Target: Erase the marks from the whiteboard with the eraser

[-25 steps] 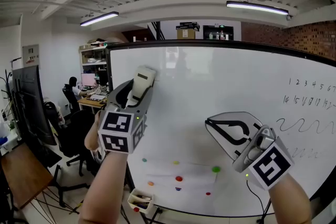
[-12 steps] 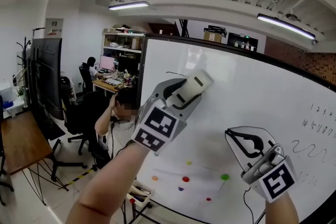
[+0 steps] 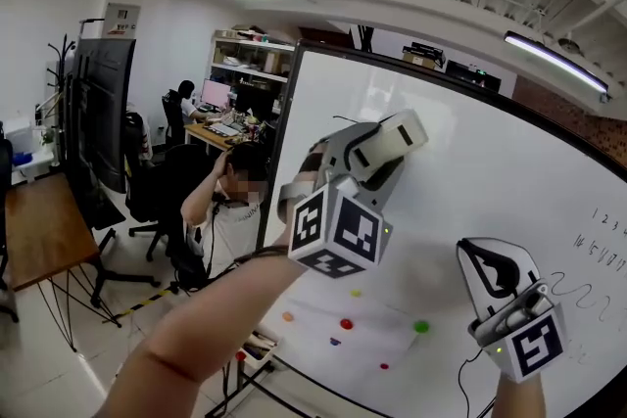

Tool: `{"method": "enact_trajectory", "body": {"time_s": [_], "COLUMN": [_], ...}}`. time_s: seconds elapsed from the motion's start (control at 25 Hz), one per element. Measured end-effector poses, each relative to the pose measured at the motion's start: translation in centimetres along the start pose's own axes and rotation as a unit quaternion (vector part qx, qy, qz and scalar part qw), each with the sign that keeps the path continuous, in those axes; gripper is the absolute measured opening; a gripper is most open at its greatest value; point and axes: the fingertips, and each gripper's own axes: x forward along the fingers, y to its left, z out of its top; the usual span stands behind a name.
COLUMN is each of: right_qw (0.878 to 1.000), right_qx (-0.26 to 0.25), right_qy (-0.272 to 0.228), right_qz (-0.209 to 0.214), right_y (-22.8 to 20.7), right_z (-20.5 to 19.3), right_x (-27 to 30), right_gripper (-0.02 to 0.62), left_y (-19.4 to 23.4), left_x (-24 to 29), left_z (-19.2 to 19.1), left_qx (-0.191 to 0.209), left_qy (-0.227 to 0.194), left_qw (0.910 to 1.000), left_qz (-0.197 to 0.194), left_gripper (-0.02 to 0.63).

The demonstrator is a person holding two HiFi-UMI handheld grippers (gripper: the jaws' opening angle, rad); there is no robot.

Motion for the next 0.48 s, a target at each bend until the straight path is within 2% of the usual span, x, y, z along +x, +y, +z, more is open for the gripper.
{"method": "enact_trajectory", "body": {"time_s": [0.12,0.2,0.24,0.36,0.44,0.48], "right_qw": [1.000,1.000,1.000,1.000,0.999,0.999], "right_qx": [0.000,-0.005,-0.008,-0.014,-0.019,-0.024], "right_qy": [-0.011,-0.018,-0.017,0.000,0.020,0.027], "right_qz": [0.005,0.014,0.018,0.024,0.021,0.017], "right_y": [0.0,0.4,0.7,2.1,2.3,1.9], "right_z": [0.8,1.1,1.2,1.1,0.6,0.3], "right_x": [0.6,1.1,1.2,1.1,0.9,0.8], "right_gripper": [0.014,0.014,0.014,0.014,0.014,0.014], "left_y": [-2.8,-3.3,-2.9,0.4,3.4,4.9], "left_x": [-0.5,-0.5,-0.4,-0.8,-1.3,-1.3], "left_z": [1.0,0.9,0.7,-1.2,-3.2,-4.0], "left_qx": [0.009,0.025,0.017,-0.043,-0.071,-0.072], "left_qy": [-0.026,-0.025,-0.021,-0.007,0.010,0.018], "left_qw": [0.9968,0.9957,0.9962,0.9980,0.9974,0.9967], "left_qz": [-0.075,-0.086,-0.082,-0.046,0.003,0.033], "left_gripper": [0.245,0.252,0.252,0.252,0.252,0.252]}}
